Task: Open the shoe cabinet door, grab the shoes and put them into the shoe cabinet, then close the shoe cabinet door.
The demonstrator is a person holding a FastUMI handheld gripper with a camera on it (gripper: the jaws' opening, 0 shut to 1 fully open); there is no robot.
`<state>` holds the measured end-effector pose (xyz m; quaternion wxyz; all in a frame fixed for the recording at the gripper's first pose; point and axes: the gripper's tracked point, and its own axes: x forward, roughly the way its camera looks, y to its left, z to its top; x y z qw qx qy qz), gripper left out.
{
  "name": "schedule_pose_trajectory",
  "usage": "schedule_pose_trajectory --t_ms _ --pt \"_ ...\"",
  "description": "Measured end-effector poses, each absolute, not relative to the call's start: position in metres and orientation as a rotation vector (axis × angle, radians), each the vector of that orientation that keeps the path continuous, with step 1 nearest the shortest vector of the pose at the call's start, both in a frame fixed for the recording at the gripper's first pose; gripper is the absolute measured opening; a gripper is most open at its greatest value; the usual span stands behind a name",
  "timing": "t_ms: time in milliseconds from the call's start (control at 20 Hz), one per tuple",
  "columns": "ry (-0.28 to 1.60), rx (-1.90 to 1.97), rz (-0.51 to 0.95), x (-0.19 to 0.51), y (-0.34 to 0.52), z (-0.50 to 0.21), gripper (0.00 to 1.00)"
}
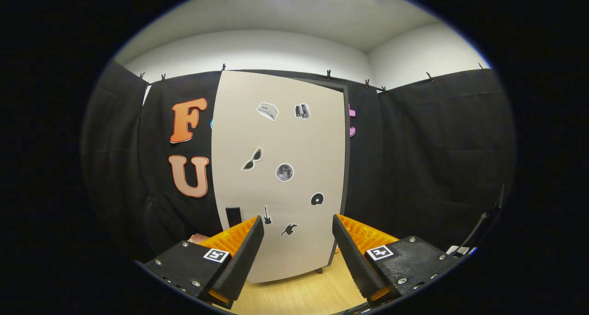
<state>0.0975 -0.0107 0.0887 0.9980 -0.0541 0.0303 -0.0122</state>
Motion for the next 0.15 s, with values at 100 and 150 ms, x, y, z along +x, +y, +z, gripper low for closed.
schedule_pose_trajectory --t_ms 100,150 --pt "0.068 -0.114 -0.019 0.0948 -0.0058 0.0847 0.93" --pt "0.070 -0.117 -0.017 0.0936 -0.0035 0.0839 0.93"
